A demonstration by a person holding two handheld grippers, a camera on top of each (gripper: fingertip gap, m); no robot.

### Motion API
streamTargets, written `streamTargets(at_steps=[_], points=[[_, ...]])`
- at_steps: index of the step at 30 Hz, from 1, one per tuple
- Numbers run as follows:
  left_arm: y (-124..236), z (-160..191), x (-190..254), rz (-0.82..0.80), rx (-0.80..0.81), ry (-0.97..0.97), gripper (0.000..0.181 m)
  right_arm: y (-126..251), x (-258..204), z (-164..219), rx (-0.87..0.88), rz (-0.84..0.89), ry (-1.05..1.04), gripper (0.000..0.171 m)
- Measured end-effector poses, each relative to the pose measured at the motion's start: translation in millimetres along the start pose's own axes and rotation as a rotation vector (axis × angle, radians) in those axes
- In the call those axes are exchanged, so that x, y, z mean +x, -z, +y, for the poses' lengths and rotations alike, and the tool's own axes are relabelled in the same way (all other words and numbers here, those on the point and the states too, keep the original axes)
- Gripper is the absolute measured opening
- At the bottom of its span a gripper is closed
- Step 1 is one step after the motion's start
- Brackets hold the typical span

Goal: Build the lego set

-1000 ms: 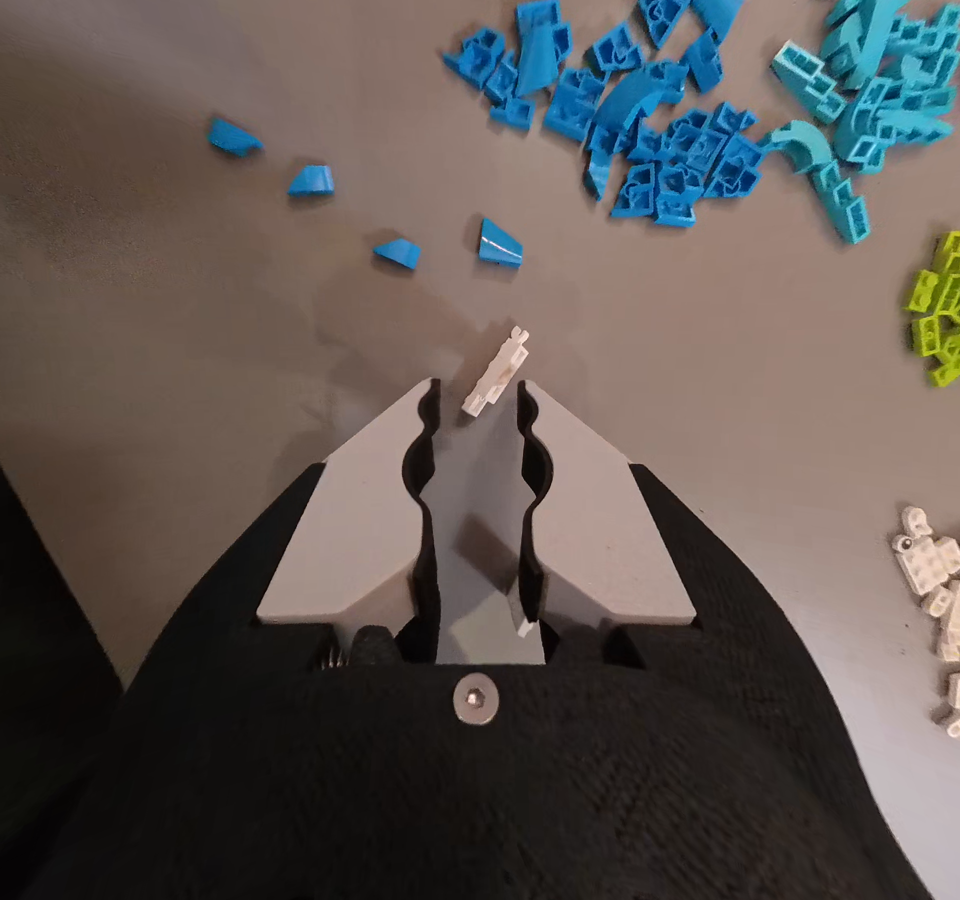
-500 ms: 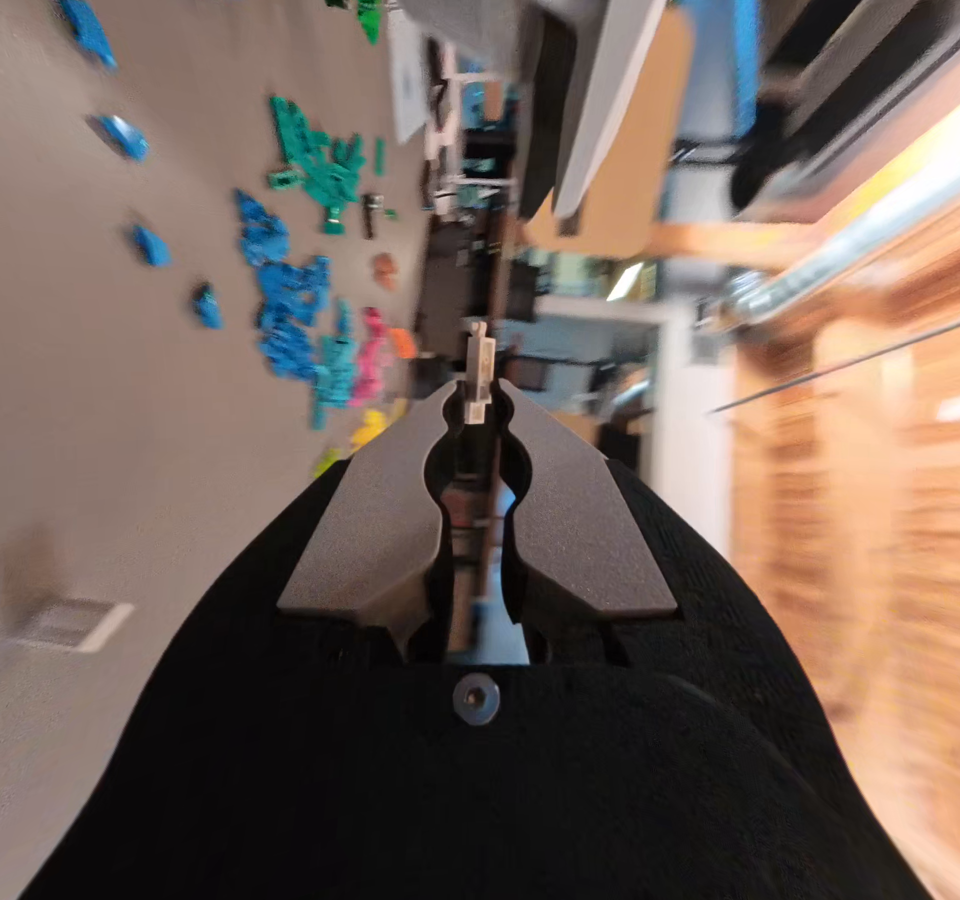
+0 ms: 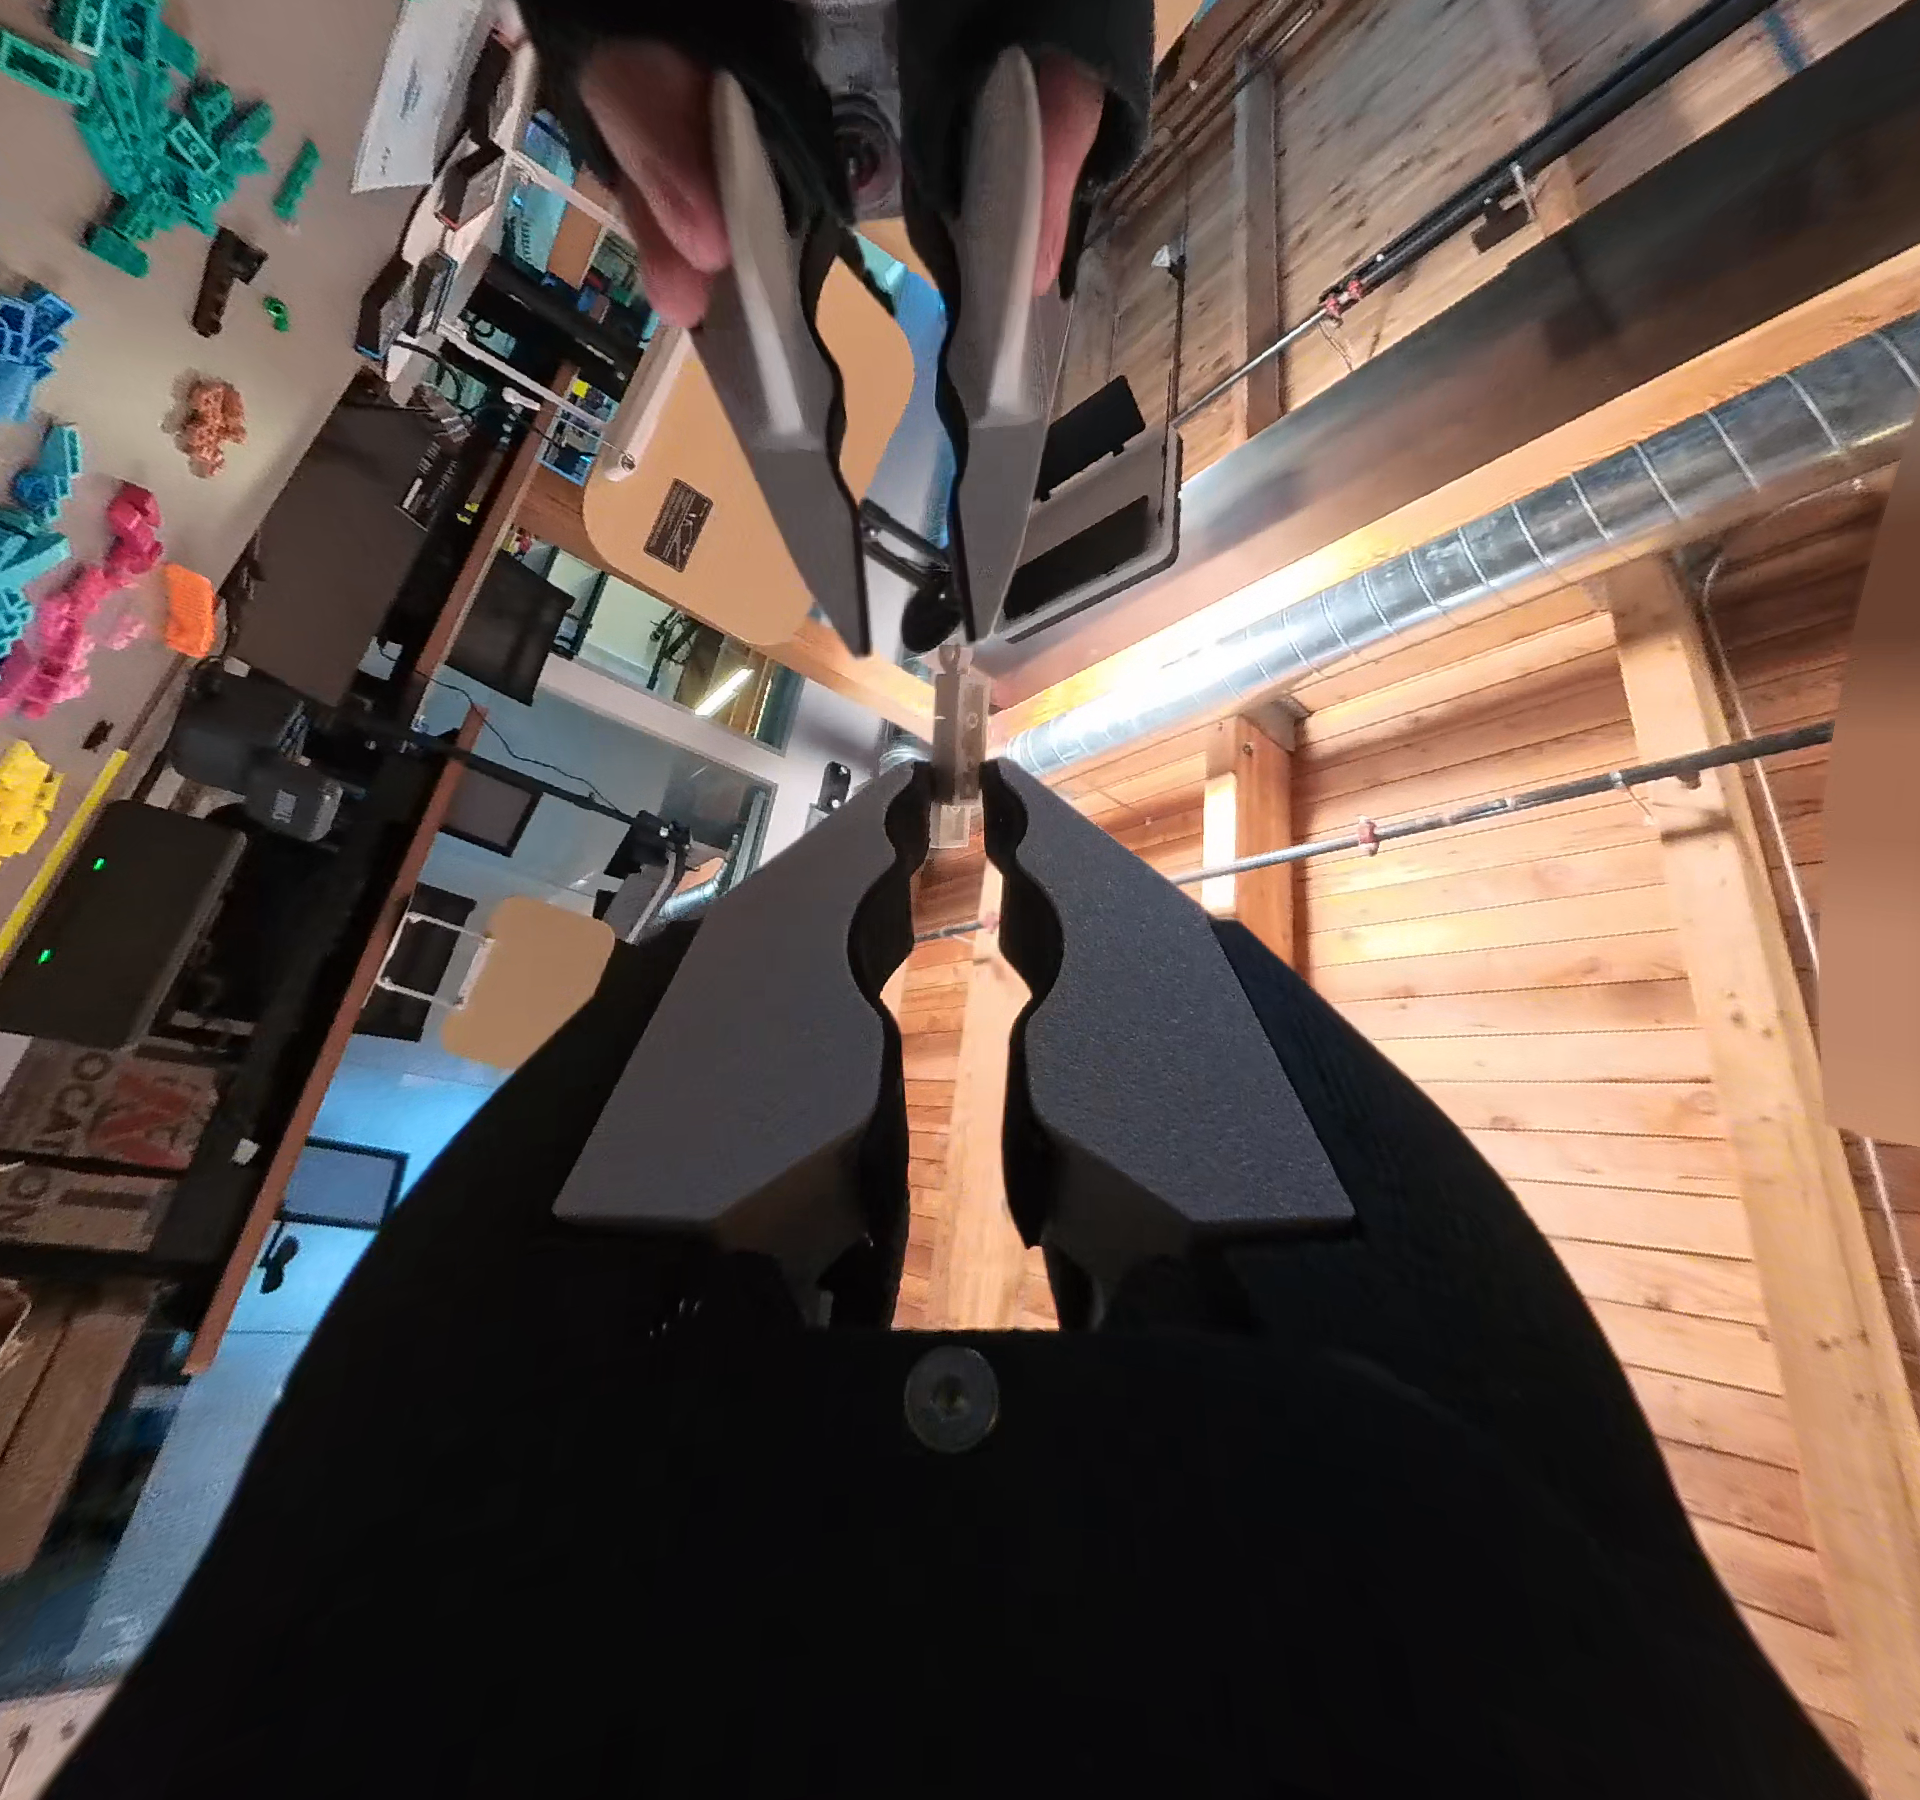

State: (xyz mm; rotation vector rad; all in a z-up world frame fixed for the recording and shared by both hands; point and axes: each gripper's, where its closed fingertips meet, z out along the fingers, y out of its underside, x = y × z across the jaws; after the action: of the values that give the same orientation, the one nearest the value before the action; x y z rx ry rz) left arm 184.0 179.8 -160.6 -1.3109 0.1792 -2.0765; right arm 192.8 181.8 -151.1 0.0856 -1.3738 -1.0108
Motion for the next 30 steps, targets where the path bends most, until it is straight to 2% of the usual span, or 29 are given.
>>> streamTargets(at_steps=[3, 5, 11, 13, 15, 19, 25, 26, 28, 30], points=[[-0.5, 1.9, 1.8, 0.036, 0.0, 0.026, 0.008, 2.0, -3.3, 0.1, -0.003, -0.007, 0.001, 0.008], [-2.1, 7.0, 1.1, 0.008, -0.03, -0.06, 0.008, 3.3, -5.9, 1.9, -0.013, -0.017, -0.024, 0.008], [-3.6, 16.6, -11.4, -0.258, -0.167, -0.705, 0.027, 7.6, -12.9, -0.8, -0.011, -0.042, -0.04, 0.008], [-5.7, 18.0, -11.5, -0.31, -0.19, -0.851, 0.032, 8.7, -15.5, -4.2, 0.001, -0.05, -0.032, 0.008], [-7.3, 20.1, -14.4, -0.353, -0.216, -0.937, 0.027, 9.6, -17.7, -7.2, 0.012, -0.057, -0.026, 0.008], [-7.0, 18.5, -19.6, -0.396, -0.219, -0.972, 0.009, 12.6, -21.1, -11.4, 0.027, -0.068, -0.023, 0.008], [-7.4, 24.8, -30.8, -0.408, -0.282, -0.935, 0.006, 18.7, -30.1, -12.8, 0.03, -0.088, -0.074, 0.008], [-7.0, 25.9, -33.2, -0.41, -0.3, -0.933, 0.005, 21.3, -32.1, -14.2, 0.048, -0.098, -0.126, 0.009], [-3.9, 26.6, -42.6, -0.441, -0.344, -0.964, 0.005, 30.2, -40.8, -10.7, 0.058, -0.163, -0.288, 0.026], [2.0, 29.6, -57.2, -0.485, -0.42, -1.028, 0.005, 42.0, -61.3, 2.3, 0.008, -0.303, -0.574, 0.034]])
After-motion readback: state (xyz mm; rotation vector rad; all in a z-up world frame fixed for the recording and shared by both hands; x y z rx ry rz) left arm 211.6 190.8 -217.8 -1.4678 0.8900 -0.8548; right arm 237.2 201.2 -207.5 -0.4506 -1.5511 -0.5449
